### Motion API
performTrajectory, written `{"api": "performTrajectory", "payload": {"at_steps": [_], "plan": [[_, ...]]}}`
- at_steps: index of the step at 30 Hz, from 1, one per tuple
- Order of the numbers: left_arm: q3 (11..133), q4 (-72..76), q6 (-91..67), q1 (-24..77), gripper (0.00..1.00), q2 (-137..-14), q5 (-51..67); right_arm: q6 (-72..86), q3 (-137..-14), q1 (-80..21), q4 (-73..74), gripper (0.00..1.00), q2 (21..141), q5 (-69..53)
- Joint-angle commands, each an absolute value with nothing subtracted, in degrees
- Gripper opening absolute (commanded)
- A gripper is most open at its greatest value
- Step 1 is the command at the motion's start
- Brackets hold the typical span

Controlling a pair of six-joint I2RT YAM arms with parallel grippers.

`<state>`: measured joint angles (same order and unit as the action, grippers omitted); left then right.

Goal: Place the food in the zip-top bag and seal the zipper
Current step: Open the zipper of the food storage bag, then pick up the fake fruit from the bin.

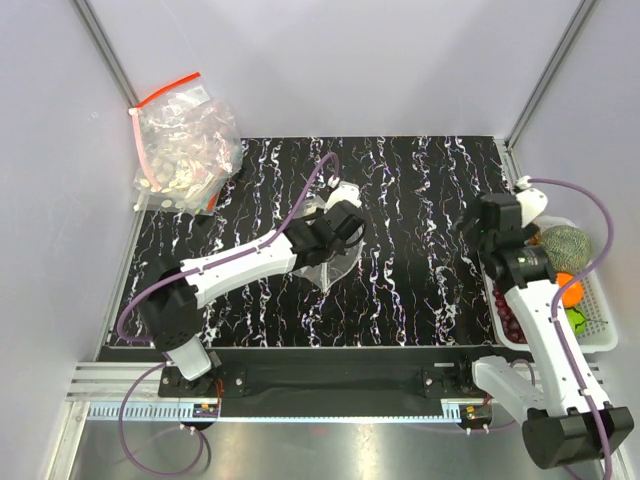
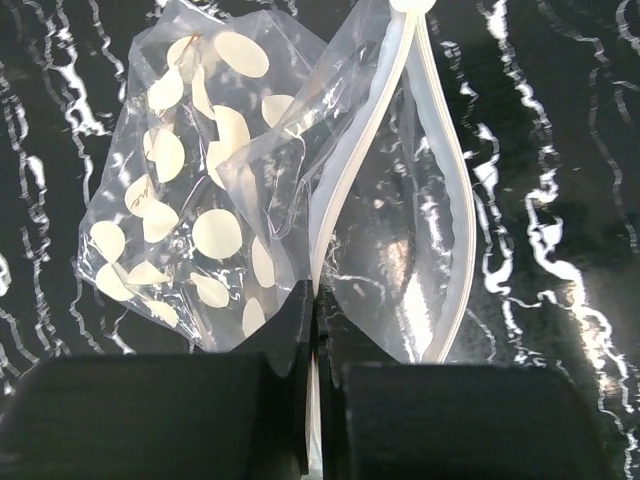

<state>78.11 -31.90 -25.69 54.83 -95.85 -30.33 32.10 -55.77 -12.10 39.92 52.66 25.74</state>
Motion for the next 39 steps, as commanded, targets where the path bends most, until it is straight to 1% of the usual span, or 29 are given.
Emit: {"api": "performTrajectory", "payload": {"at_steps": [1,2,4,7,11,17,21,32,35,39], "plan": [[77.08,-26.2,-24.7,54.49,0.0,-94.75,-27.07,33.13,-60.99,-5.56,45.35,0.96,54.57,30.58],[76.21,-25.76,-24.52,54.49,0.0,-94.4,-26.2,33.31,-61.61,-4.15,45.44,1.0,56.76,30.85],[75.5,-24.61,-24.43,54.49,0.0,-94.05,-25.67,32.61,-62.49,-1.42,43.96,1.0,58.79,30.85],[74.45,-23.91,-24.43,54.49,0.0,-93.96,-25.49,31.65,-63.8,0.0,41.75,1.0,60.46,32.69],[73.83,-23.82,-24.52,54.58,0.0,-93.78,-25.75,29.97,-67.67,5.88,41.92,1.0,67.65,34.01],[71.54,-21.89,-24.96,54.67,0.0,-92.55,-25.58,28.92,-69.61,11.5,39.2,1.0,73.91,31.56],[71.63,-21.53,-25.05,54.58,0.0,-93.08,-24.09,28.83,-68.47,16.17,35.26,1.0,76.02,24.29],[71.81,-21.53,-24.52,54.75,0.0,-93.16,-23.73,28.74,-68.12,17.05,28.92,1.0,83.84,19.69],[71.81,-21.62,-24.35,54.67,0.0,-93.16,-24.17,29.35,-66.98,17.05,27.42,1.0,85.34,19.6],[71.81,-21.71,-24.43,54.67,0.0,-93.34,-24.17,30.58,-66.27,17.05,27.16,1.0,86.13,23.1]]}}
